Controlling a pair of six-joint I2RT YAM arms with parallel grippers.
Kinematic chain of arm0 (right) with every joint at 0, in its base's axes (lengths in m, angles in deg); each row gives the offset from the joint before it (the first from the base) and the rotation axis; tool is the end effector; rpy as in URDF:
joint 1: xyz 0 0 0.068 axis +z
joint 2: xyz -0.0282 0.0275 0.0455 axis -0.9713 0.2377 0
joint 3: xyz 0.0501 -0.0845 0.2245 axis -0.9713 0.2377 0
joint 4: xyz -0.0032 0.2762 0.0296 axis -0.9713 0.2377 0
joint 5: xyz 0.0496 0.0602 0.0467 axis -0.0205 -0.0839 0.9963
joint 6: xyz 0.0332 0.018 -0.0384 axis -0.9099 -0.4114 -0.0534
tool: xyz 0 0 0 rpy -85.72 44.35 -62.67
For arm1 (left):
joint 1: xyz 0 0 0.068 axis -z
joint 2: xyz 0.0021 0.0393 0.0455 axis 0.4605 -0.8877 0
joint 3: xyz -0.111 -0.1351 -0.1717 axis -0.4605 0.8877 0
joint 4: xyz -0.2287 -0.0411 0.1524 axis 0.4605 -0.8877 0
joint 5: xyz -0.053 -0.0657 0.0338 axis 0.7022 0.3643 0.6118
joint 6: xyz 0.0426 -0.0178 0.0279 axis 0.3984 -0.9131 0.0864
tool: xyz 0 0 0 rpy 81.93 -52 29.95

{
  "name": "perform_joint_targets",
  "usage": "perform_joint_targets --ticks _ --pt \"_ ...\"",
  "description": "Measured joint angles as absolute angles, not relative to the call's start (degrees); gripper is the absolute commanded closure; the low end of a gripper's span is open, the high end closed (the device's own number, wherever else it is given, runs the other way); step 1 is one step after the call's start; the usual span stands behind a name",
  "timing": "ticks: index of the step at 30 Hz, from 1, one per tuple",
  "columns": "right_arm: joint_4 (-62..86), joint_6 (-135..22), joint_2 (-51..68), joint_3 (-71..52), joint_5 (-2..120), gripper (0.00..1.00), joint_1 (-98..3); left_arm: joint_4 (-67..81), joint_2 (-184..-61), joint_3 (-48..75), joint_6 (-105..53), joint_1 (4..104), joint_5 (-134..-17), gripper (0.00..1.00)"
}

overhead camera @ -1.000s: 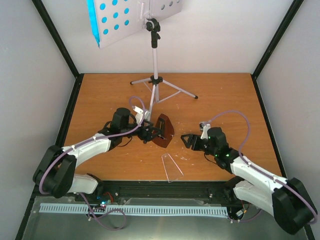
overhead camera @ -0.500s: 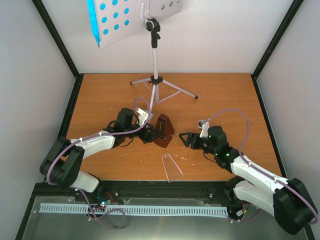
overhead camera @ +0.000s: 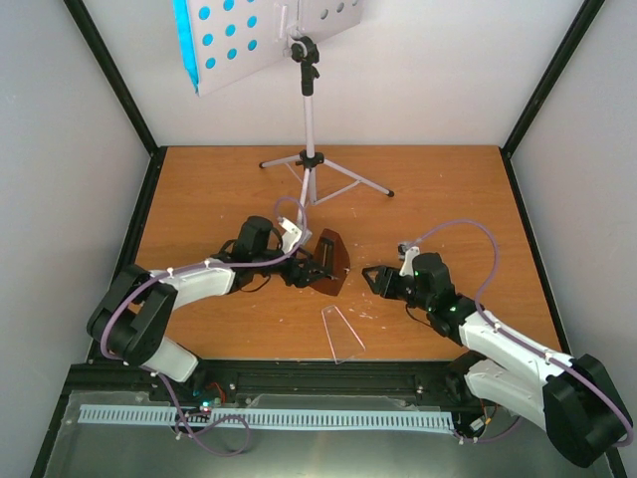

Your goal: Pack up the instrument practice props

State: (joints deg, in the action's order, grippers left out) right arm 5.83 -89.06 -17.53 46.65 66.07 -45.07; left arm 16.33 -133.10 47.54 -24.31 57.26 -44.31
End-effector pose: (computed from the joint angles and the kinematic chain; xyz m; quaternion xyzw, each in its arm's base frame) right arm 0.1901 0.1254 0.1479 0.0012 0.8615 0.3750 0.3423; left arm 0.2544 -0.1719 0.1327 0.2948 0.8021 -0.4272 0.2954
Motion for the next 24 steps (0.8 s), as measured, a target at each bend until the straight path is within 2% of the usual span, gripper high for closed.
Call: perform_joint_targets --ticks 9,13,18,24 --pt "11.9 -89.1 -22.0 46.7 61.8 0.42 -45.1 16.5 -132.9 47.6 -24.7 62.6 -43.9 0.1" --pt "16.8 -87.2 -24.5 46.2 61.4 0.42 -43.6 16.3 -129.0 49.2 -26.9 62.8 -49.0 0.08" --pt "23.1 -85.6 -21.0 42.0 53.8 0.42 -29.0 15.8 -117.7 53.1 -33.9 62.5 -57.4 0.07" --pt "25.5 -86.1 -10.4 39.6 41.5 0.43 -13.5 17.1 -108.4 62.4 -45.4 62.2 -61.7 0.07"
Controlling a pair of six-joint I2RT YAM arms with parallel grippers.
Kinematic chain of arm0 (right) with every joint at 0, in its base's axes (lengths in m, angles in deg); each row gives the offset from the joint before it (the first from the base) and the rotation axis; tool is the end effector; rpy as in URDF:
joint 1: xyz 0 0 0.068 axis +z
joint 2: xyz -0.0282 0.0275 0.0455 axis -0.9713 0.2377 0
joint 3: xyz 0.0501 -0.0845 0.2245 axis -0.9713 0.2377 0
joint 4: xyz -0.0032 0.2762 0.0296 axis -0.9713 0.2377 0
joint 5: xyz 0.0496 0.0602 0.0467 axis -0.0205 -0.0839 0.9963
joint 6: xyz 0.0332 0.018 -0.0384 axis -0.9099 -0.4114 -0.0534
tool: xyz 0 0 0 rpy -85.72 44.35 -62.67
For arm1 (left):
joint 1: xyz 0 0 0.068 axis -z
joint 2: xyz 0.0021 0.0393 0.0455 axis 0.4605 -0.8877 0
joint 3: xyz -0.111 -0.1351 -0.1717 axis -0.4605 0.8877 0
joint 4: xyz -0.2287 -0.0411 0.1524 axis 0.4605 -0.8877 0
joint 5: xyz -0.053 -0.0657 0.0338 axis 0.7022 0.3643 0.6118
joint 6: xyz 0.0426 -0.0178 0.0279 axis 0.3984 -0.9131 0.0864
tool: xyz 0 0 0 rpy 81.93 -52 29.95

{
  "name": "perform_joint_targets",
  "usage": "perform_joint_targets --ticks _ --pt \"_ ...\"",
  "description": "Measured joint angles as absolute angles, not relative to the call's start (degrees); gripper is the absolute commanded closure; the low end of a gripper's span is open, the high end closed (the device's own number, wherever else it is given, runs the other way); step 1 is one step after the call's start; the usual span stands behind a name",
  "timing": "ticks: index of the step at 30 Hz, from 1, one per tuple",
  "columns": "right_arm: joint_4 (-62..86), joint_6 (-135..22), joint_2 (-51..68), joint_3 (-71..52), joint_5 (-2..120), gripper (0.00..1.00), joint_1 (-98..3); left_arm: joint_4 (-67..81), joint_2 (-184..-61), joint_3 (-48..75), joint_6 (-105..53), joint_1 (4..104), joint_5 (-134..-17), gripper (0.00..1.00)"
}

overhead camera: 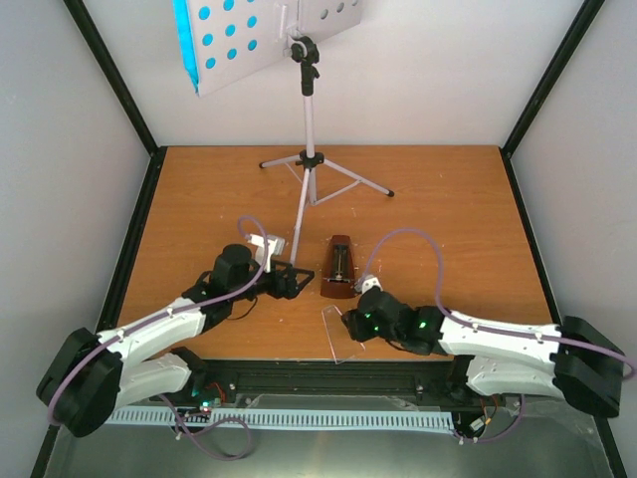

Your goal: Pack up the instrument practice props

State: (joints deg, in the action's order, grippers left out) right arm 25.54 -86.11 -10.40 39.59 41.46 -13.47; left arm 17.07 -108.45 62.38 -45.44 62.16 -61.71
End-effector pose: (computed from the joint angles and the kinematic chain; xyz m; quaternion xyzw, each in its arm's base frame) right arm 0.1103 0.2006 0.1338 -0.1812 0.9180 0.2065 0.2861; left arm 0.1958 -0.1520 0.1582 0.1279 0.8289 -0.4184 0.3485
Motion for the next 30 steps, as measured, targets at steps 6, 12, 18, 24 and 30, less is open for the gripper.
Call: perform_joint_targets --ticks 6,12,18,24,30 --pt "25.2 -85.9 -3.4 39.1 36.0 0.44 -10.3 13.8 -104.7 64.8 -50.8 62.1 -65.2 0.05" --pt "24.1 -85.5 -0.5 39.1 33.7 0.49 -9.1 11.8 -104.3 63.7 -51.4 62.1 -67.1 0.05" --pt "21.7 -85.0 2.6 38.6 33.5 0.59 -8.3 9.4 -104.1 63.2 -51.3 62.1 -68.5 0.04" --pt "20.5 -84.3 5.7 38.2 33.5 0.7 -8.2 7.4 -101.4 62.2 -51.1 62.1 -70.1 0.04" --pt "18.5 -83.0 8.4 36.9 33.7 0.86 -8.1 6.1 -99.3 61.8 -50.4 62.1 -72.2 0.04"
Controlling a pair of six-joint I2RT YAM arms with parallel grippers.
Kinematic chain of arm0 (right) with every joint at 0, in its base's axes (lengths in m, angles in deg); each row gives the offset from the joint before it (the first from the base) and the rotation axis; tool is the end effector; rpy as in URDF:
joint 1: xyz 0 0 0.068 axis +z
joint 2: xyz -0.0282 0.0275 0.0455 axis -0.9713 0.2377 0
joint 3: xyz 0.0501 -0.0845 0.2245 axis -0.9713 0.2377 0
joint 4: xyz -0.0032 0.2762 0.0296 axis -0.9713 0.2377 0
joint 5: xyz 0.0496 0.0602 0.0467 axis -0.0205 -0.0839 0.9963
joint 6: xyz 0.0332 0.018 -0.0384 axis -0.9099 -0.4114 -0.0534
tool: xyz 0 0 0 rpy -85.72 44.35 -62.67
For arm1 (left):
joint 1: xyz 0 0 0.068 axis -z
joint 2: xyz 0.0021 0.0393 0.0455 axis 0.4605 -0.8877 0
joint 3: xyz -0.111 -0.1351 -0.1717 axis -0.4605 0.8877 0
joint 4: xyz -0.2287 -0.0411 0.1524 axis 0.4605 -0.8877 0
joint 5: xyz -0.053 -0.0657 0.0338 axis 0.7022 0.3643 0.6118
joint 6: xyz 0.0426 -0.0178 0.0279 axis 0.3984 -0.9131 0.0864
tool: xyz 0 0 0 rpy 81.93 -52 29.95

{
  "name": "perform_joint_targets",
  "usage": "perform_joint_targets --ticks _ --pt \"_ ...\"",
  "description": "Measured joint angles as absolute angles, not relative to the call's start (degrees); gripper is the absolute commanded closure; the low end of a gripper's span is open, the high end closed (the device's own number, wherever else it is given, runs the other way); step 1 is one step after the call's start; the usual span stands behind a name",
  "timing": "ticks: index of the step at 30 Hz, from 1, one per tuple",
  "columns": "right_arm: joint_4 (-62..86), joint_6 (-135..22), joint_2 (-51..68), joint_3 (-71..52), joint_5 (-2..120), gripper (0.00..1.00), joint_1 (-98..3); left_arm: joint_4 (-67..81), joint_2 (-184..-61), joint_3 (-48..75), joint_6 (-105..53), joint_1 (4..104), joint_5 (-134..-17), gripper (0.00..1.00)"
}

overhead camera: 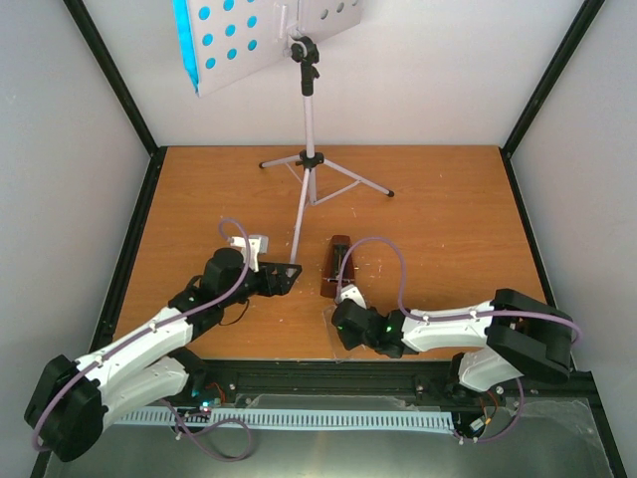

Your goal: Pack up the instrument practice props

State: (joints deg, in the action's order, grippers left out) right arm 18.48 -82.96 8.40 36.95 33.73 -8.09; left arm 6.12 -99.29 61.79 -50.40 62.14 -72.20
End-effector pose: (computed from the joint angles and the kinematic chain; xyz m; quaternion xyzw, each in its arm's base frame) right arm 0.1025 0.2263 0.0840 -0.2432 0.9207 0.1098 0.2848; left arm 0.1872 -0.1383 0.1777 0.0428 0.8500 -0.3698 0.3728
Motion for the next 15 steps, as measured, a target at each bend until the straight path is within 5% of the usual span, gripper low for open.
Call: perform_joint_targets --ticks 3,15 --pt "18.0 -82.1 9.3 36.1 34.3 0.96 -8.0 4.6 -98.1 61.8 -49.8 62.1 -73.8 0.04" --pt "27.5 -79.9 -4.7 30.1 34.5 0.97 -6.7 1.5 -90.6 60.8 -48.0 62.1 -82.6 0.04"
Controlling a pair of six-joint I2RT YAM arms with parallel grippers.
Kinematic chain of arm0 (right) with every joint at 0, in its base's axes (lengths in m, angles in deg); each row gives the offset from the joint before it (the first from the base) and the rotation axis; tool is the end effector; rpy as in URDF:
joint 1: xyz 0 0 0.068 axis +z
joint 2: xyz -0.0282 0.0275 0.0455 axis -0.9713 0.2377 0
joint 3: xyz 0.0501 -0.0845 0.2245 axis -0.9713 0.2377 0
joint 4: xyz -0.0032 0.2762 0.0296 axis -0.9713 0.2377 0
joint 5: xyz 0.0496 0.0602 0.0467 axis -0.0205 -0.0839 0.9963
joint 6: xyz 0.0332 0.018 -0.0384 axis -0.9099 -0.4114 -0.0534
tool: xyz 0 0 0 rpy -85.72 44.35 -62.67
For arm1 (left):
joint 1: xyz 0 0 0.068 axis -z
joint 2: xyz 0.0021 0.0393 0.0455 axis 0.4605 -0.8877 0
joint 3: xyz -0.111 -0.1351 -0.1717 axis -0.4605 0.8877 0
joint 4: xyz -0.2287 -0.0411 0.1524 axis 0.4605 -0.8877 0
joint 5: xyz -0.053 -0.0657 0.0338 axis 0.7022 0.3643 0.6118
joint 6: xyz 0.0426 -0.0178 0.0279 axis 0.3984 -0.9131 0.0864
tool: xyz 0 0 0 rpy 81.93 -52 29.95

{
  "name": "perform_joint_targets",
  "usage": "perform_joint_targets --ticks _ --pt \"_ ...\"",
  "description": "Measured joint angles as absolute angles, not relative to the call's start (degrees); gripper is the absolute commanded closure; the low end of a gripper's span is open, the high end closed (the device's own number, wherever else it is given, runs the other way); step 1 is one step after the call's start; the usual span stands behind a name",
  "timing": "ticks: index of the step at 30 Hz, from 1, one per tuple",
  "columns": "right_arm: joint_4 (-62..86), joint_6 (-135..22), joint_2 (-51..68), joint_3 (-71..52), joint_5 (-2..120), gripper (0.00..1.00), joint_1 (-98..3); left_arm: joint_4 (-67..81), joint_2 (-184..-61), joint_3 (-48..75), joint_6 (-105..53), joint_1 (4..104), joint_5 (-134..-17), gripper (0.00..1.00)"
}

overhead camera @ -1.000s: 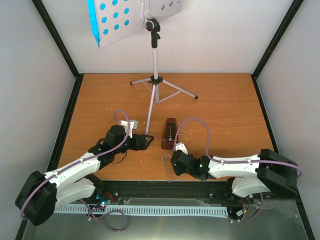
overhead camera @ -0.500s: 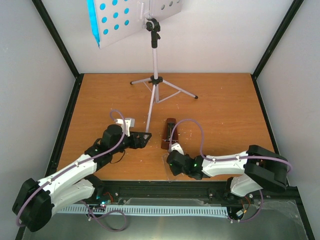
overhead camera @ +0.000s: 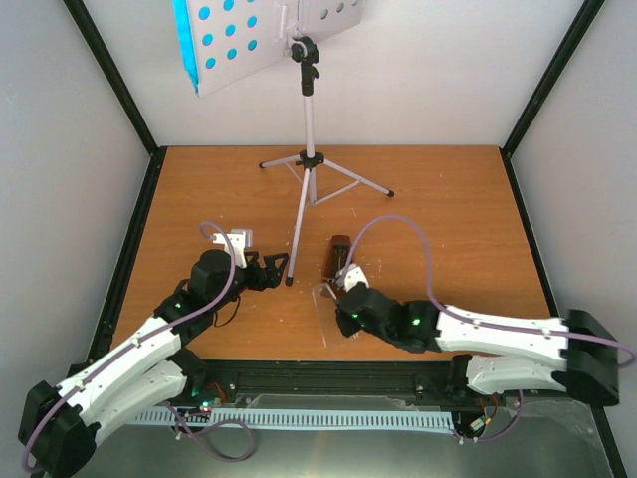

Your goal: Pack up the instrument practice props

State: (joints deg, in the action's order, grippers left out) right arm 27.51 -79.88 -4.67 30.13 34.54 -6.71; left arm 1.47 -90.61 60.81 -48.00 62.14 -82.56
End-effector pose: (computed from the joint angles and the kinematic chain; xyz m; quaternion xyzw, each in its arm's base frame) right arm 0.1001 0.2383 0.1630 -0.2584 0.8878 0.1811 0.3352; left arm 0.1799 -0.1254 0.2069 0.0138 0.8300 -0.3201 0.4565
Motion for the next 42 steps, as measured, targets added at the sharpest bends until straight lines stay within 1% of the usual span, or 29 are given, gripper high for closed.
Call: perform_joint_targets --ticks 4,7,12,16,19,22,27,31,36,42 --pt "33.4 -80.8 -14.9 24.7 28.1 0.97 -6.6 0.1 -92.9 57.8 -45.4 62.1 -83.5 0.06" --pt "39.7 -82.7 -18.4 18.5 20.7 0.97 -7.8 -0.8 -95.0 53.0 -42.6 62.6 -83.4 0.08" --pt "46.6 -84.4 -16.2 9.2 9.0 0.97 -11.0 -1.0 -96.8 44.3 -40.4 65.5 -83.4 0.11" --pt "49.4 -84.0 -11.1 3.4 4.3 0.97 -14.1 0.1 -100.6 39.3 -40.4 72.1 -84.7 0.12" --pt "51.0 -83.4 -7.3 -0.2 2.3 0.97 -15.2 0.3 -104.3 38.1 -40.4 77.5 -87.0 0.14" --pt "51.7 -83.0 -5.5 -1.5 1.3 0.97 -15.5 0.2 -106.5 38.1 -40.7 79.6 -87.7 0.15" --pt "52.1 -82.7 -4.8 -2.0 0.1 0.97 -15.5 1.1 -108.3 38.1 -41.5 80.6 -87.8 0.17" --pt "52.3 -82.6 -3.9 -2.2 -0.4 0.97 -15.5 1.5 -111.2 37.8 -41.7 81.5 -88.2 0.24" --pt "53.1 -82.2 -2.6 -2.2 -1.1 0.97 -15.7 2.0 -113.3 37.2 -41.9 82.4 -89.3 0.29" --pt "53.1 -82.3 -1.4 -2.3 -1.3 0.97 -15.7 2.5 -114.9 36.0 -41.9 83.9 -89.9 0.3"
